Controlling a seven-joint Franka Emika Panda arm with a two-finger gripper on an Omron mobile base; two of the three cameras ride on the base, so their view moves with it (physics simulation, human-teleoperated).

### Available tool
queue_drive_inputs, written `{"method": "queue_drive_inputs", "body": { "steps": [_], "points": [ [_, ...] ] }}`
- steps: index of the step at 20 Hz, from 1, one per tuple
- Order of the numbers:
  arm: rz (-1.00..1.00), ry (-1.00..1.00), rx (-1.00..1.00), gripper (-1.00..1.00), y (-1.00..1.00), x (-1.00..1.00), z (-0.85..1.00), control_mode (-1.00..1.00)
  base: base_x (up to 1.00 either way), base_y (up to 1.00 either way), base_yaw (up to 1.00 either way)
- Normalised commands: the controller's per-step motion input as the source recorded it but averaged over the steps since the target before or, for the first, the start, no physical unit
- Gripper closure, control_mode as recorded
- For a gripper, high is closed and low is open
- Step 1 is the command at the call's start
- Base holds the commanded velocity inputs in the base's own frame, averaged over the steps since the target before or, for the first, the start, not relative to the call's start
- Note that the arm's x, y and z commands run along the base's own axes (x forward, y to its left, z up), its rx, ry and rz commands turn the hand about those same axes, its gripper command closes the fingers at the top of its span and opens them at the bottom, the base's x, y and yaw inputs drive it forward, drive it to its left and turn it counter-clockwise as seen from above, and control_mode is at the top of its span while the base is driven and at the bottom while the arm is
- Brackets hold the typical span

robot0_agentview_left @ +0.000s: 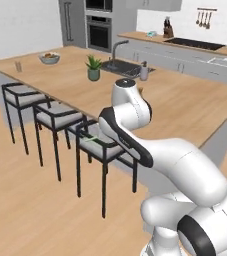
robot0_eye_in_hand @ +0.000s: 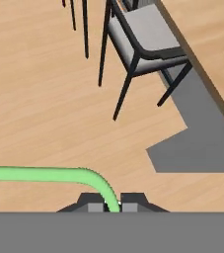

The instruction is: Take a straw from the drawer in front and place it inside the glass cup on the dining counter.

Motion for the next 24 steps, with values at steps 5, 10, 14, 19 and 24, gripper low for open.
{"method": "queue_drive_inputs", "body": {
  "steps": [5, 10, 14, 19, 24],
  "points": [
    [0.00, 0.00, 0.00, 1.00, 0.00, 0.00, 0.00, 1.00, 0.27, 1.00, -0.38],
    [0.00, 0.00, 0.00, 1.00, 0.00, 0.00, 0.00, 1.00, 0.23, 1.00, -0.38],
    [0.00, 0.00, 0.00, 1.00, 0.00, 0.00, 0.00, 1.00, 0.13, 1.00, -0.38],
    [0.00, 0.00, 0.00, 1.00, 0.00, 0.00, 0.00, 1.00, 0.05, 1.00, -0.38],
    [0.00, 0.00, 0.00, 1.00, 0.00, 0.00, 0.00, 1.00, 0.04, 1.00, -0.38]
  ]
}}
